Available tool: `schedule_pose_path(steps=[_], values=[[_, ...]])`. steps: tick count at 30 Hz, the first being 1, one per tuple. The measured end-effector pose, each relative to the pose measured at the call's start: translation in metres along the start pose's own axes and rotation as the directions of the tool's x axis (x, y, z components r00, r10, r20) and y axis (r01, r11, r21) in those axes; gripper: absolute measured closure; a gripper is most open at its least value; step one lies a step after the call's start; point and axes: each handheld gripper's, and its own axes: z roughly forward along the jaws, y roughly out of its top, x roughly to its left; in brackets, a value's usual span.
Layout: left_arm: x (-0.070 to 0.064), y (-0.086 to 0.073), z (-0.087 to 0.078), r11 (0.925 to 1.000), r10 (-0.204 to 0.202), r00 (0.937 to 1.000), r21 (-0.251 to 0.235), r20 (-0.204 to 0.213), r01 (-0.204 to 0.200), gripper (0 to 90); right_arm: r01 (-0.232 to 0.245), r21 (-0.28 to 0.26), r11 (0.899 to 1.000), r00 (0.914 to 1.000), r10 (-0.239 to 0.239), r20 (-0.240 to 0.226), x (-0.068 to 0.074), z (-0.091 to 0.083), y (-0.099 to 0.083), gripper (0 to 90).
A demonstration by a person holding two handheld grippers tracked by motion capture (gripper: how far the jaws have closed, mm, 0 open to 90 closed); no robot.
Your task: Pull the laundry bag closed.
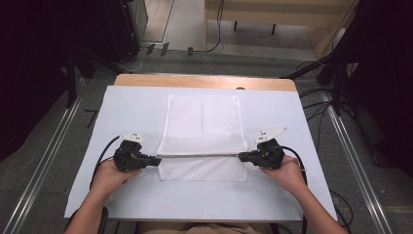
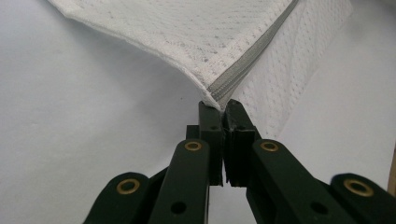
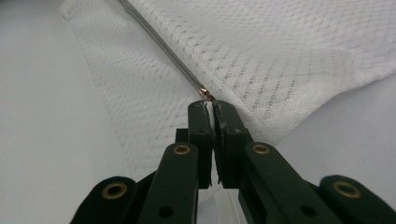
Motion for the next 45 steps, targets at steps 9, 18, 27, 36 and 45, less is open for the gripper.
schedule_pose_path(steps=[9,18,27,36,45], values=[[0.002,-0.001,0.0,0.9999,-0.011,0.9999,0.01,0.001,0.011,88.3,-0.008,-0.026,1.0,0.9999,0.009,0.014,-0.002,-0.008,-0.002,88.3],[0.004,-0.001,0.002,0.9991,-0.03,0.9994,0.029,0.017,0.03,87.0,-0.018,0.011,1.0,0.9998,0.018,-0.003,-0.002,-0.003,-0.003,88.1],[0.004,-0.002,0.004,0.9991,-0.02,0.9998,0.037,0.005,0.02,75.2,-0.041,0.031,0.999,0.9992,0.041,0.0,-0.002,0.004,-0.004,86.5],[0.004,-0.001,-0.003,0.9983,-0.026,0.9996,-0.052,-0.014,0.025,52.6,-0.054,-0.034,0.998,0.9985,0.054,0.006,-0.005,0.0,-0.003,66.5],[0.007,-0.001,-0.011,0.9911,-0.02,0.9965,-0.133,-0.082,0.009,37.5,-0.072,-0.087,0.994,0.9931,0.08,0.086,-0.014,-0.008,-0.004,50.2]])
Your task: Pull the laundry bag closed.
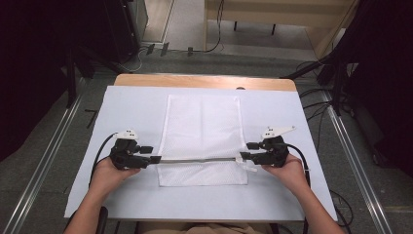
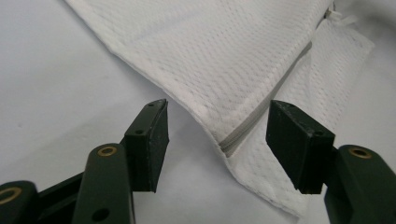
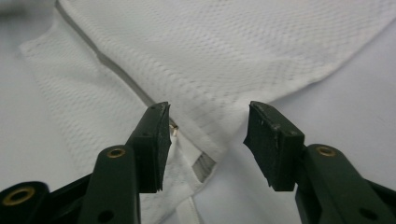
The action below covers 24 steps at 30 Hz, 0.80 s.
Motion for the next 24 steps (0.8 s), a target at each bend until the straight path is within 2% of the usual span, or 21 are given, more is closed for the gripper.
schedule_pose_path(steps=[6,14,18,21,24], values=[[0.005,-0.001,-0.006,0.9987,-0.018,0.9989,-0.048,-0.042,0.016,35.1,-0.047,-0.032,0.998,0.9948,0.05,0.089,-0.012,-0.01,-0.002,47.7],[0.013,-0.003,-0.013,0.9956,-0.051,0.9935,-0.083,-0.102,0.042,34.3,-0.077,-0.064,0.995,0.986,0.086,0.143,-0.025,-0.021,-0.007,45.7],[0.019,-0.005,-0.016,0.9936,-0.088,0.9853,-0.083,-0.147,0.076,34.2,-0.096,-0.084,0.992,0.978,0.11,0.177,-0.031,-0.025,-0.009,45.7],[0.022,-0.006,-0.017,0.9924,-0.103,0.9808,-0.084,-0.165,0.09,34.1,-0.111,-0.088,0.99,0.9727,0.127,0.194,-0.034,-0.026,-0.01,45.7],[0.023,-0.006,-0.017,0.9919,-0.107,0.9801,-0.086,-0.167,0.094,33.9,-0.115,-0.087,0.99,0.9708,0.13,0.201,-0.036,-0.026,-0.011,45.7]])
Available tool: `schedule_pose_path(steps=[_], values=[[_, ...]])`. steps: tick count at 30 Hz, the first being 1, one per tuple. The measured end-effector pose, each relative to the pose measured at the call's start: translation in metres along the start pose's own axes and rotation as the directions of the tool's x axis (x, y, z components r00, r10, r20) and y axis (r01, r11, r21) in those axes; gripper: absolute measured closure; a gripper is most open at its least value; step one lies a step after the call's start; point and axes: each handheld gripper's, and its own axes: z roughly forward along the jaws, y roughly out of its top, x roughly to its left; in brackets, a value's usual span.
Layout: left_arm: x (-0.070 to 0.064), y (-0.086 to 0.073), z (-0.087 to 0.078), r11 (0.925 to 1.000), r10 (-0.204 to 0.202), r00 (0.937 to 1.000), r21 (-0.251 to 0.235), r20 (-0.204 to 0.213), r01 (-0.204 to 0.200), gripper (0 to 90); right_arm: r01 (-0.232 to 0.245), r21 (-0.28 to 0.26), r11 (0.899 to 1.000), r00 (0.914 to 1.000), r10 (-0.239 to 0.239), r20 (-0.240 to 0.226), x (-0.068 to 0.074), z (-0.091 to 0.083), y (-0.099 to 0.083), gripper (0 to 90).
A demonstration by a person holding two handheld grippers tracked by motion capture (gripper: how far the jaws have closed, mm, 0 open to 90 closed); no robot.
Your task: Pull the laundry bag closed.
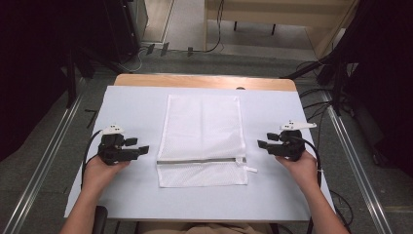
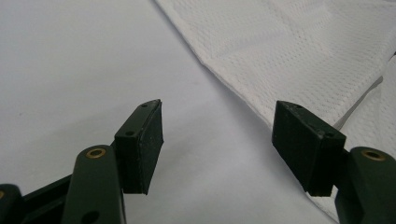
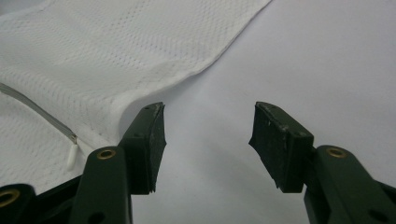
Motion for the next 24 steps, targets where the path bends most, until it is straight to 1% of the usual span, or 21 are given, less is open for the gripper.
schedule_pose_path(steps=[7,10,18,24], values=[[0.0009,-0.0003,0.0006,1.0,-0.006,0.9999,-0.005,-0.01,0.006,33.8,0.001,-0.003,1.0,1.0,-0.001,0.003,0.0004,0.0001,0.0002,45.8],[0.0013,-0.0004,0.0008,1.0,-0.006,0.9999,0.005,-0.013,0.007,33.7,-0.002,-0.004,1.0,1.0,0.002,0.002,0.0002,0.0001,0.0001,45.8],[0.0016,-0.0005,0.0012,0.9999,-0.013,0.9997,0.007,-0.02,0.013,33.3,0.001,0.003,1.0,1.0,-0.001,0.003,0.0003,0.0013,0.0001,45.8],[0.0021,-0.0006,0.0022,0.9998,-0.016,0.9997,0.009,-0.016,0.016,33.2,-0.012,0.009,1.0,0.9999,0.012,0.004,-0.0008,0.0018,-0.0002,43.9]])
